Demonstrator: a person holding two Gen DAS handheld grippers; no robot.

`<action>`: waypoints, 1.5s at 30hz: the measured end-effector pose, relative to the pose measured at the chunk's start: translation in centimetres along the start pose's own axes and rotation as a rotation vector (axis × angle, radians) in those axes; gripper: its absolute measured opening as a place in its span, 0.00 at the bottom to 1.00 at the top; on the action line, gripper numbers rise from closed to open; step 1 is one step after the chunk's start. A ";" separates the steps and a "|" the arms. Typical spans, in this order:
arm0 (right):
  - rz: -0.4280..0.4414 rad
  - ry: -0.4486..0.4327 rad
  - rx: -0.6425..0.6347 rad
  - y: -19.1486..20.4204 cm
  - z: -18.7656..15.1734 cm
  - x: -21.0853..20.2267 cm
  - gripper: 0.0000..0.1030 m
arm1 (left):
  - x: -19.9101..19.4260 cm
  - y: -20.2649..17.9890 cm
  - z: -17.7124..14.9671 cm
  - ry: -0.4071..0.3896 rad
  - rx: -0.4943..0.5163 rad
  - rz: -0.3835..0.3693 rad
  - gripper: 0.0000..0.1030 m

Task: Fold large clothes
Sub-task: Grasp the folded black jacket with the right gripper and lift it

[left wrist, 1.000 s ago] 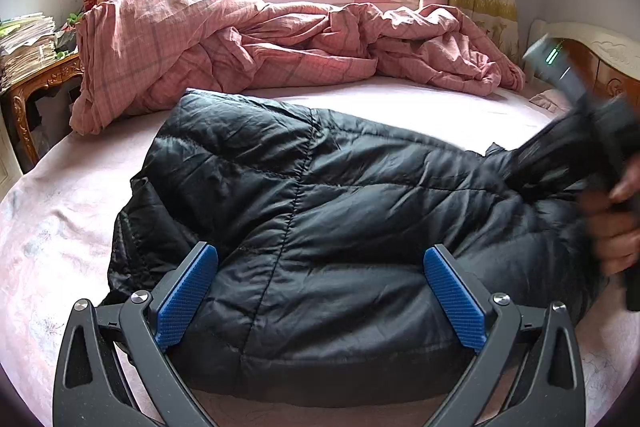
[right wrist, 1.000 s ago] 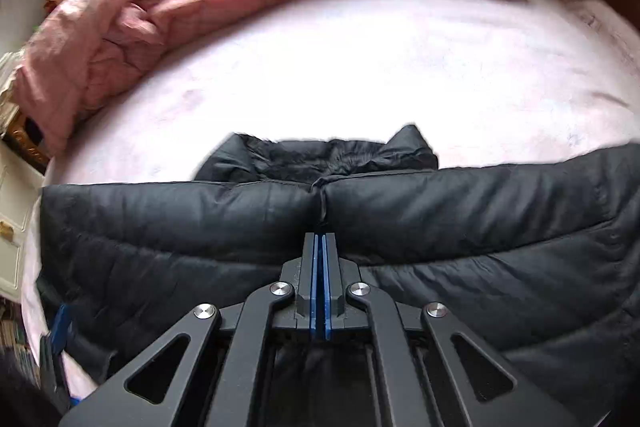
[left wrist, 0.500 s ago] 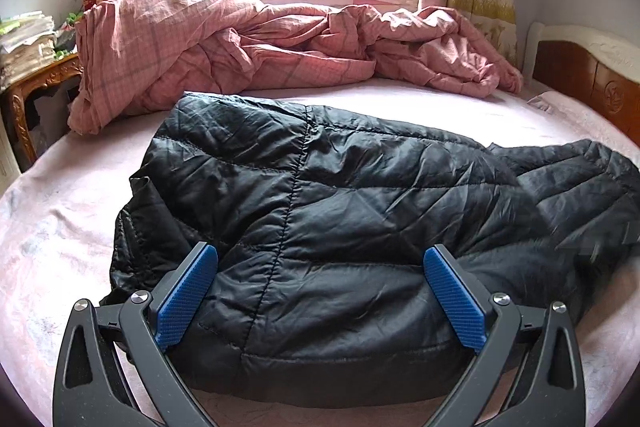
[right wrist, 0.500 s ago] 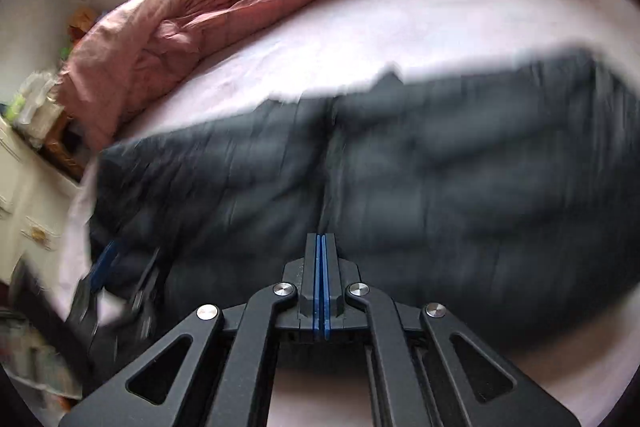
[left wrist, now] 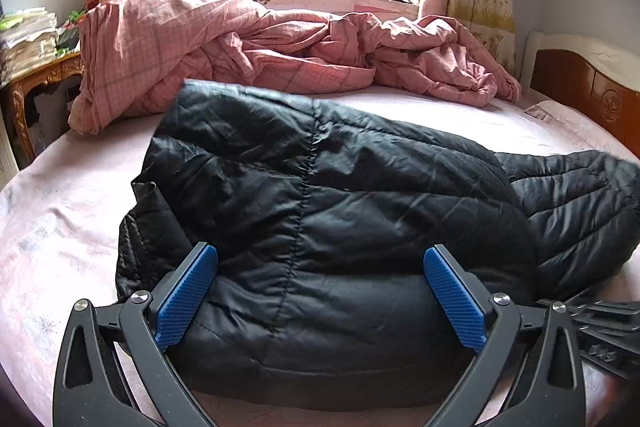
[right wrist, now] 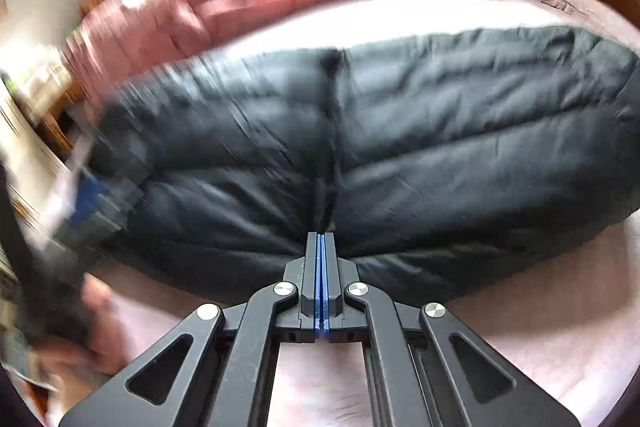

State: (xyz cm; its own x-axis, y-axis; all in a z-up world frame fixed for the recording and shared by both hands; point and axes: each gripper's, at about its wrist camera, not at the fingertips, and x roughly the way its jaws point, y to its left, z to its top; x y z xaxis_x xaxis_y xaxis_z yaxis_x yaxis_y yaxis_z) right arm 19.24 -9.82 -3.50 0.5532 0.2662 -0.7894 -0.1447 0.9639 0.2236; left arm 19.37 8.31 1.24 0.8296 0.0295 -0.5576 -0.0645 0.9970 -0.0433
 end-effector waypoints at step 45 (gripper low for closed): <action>-0.369 -0.492 0.148 -19.8 8.2 -18.6 0.25 | -2.2 -0.5 -0.2 0.108 -0.195 -0.267 0.71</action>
State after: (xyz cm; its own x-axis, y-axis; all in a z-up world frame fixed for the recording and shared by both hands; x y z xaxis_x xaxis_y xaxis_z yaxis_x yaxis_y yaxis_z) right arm 18.52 -33.91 11.47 0.8627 -0.1534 -0.4819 0.2235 0.9704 0.0913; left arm 17.42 7.76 2.31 0.7689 -0.2485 -0.5891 0.0334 0.9358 -0.3510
